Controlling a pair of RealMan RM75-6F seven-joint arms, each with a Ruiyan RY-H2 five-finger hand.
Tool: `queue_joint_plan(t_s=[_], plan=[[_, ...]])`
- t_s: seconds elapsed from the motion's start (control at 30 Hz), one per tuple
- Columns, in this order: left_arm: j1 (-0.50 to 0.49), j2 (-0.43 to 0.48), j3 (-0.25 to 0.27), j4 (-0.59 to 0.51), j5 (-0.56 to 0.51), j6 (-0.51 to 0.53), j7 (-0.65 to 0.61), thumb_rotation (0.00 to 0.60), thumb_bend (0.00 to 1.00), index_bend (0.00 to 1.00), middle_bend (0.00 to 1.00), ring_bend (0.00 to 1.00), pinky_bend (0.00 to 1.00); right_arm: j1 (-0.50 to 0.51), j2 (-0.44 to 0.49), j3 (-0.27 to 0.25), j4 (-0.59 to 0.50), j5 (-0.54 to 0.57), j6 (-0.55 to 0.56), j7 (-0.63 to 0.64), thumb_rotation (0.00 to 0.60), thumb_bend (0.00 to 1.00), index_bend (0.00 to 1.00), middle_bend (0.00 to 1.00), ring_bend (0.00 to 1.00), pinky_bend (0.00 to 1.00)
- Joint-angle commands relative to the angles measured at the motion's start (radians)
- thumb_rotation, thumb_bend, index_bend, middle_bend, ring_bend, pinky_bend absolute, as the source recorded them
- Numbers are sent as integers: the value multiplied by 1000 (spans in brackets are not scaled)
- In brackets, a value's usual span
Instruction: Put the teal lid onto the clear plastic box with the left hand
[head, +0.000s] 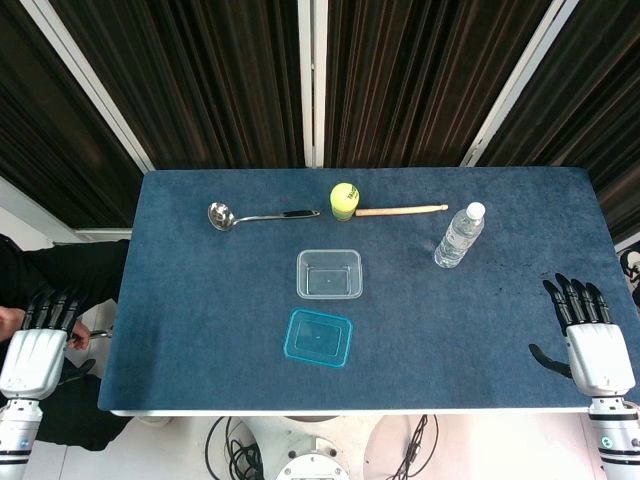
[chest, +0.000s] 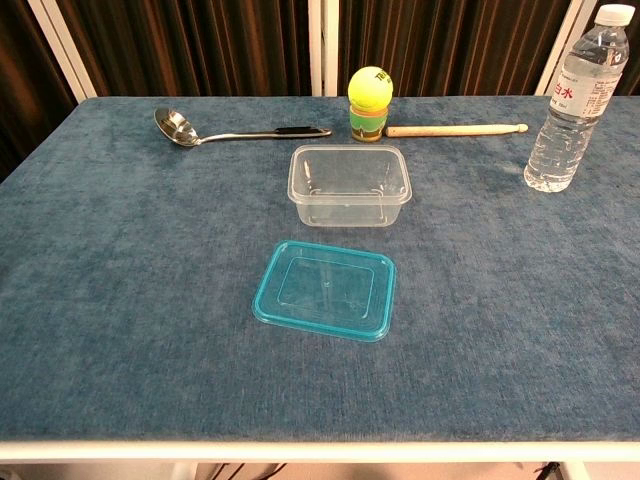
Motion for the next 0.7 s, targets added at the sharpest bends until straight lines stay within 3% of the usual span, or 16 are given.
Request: queue_joint_plan(t_s=[0.03, 0.43, 0.7], plan=[[-4, -26, -10, 30, 14, 13, -2, 600, 0, 68, 19, 0, 0, 4, -1, 2, -4, 3, -6, -7, 600, 96, 0, 0, 0, 0], [-37, -34, -25, 4, 41, 2, 12, 600, 0, 68, 19, 0, 0, -11, 0, 0, 6, -7, 28, 20, 600, 103, 0, 0, 0, 0], [-217, -70, -92, -67, 112, -153, 3, 600, 0, 68, 19, 0, 0, -8, 11, -6, -5, -47, 43, 19, 600, 106, 0, 0, 0, 0]])
